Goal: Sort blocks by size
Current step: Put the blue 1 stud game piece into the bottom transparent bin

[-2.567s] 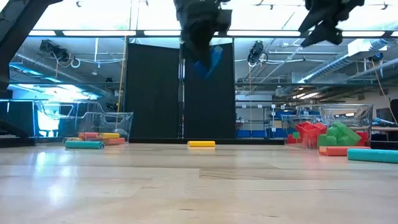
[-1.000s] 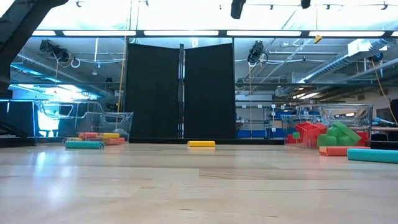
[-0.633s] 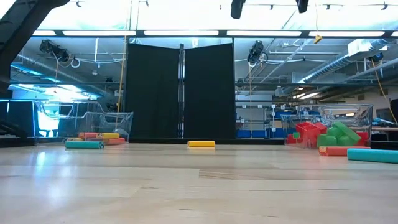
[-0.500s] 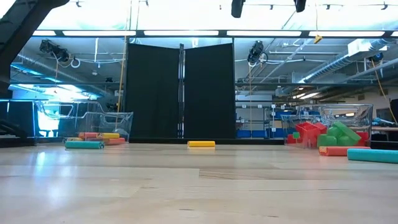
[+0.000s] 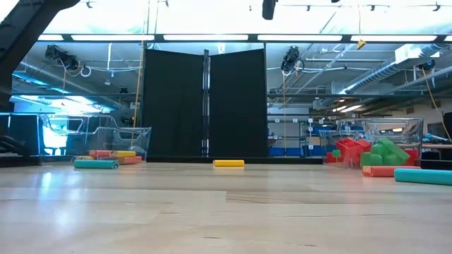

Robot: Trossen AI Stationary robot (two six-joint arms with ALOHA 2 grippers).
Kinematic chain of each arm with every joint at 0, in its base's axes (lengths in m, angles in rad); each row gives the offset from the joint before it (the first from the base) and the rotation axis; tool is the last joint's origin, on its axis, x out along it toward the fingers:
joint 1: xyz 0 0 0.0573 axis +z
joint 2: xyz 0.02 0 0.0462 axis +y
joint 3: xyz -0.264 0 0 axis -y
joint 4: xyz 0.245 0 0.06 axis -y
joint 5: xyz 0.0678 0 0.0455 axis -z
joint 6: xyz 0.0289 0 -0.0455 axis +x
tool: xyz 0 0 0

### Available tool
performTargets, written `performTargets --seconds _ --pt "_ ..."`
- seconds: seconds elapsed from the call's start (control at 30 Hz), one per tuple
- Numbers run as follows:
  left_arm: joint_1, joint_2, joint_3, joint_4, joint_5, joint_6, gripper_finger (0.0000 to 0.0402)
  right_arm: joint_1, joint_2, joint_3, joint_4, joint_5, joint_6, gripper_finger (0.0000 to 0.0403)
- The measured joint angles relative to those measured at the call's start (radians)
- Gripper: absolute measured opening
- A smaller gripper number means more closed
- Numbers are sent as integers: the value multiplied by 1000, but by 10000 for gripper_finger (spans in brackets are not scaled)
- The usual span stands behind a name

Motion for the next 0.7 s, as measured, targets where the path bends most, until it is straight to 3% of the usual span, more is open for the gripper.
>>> performTargets --seconds 0.33,0.7 --pt "-2 0 0 41 7 -10 138 10 43 0 -31 -26 23 281" --pt "-2 0 0 40 43 -27 138 23 81 1 27 -52 24 251"
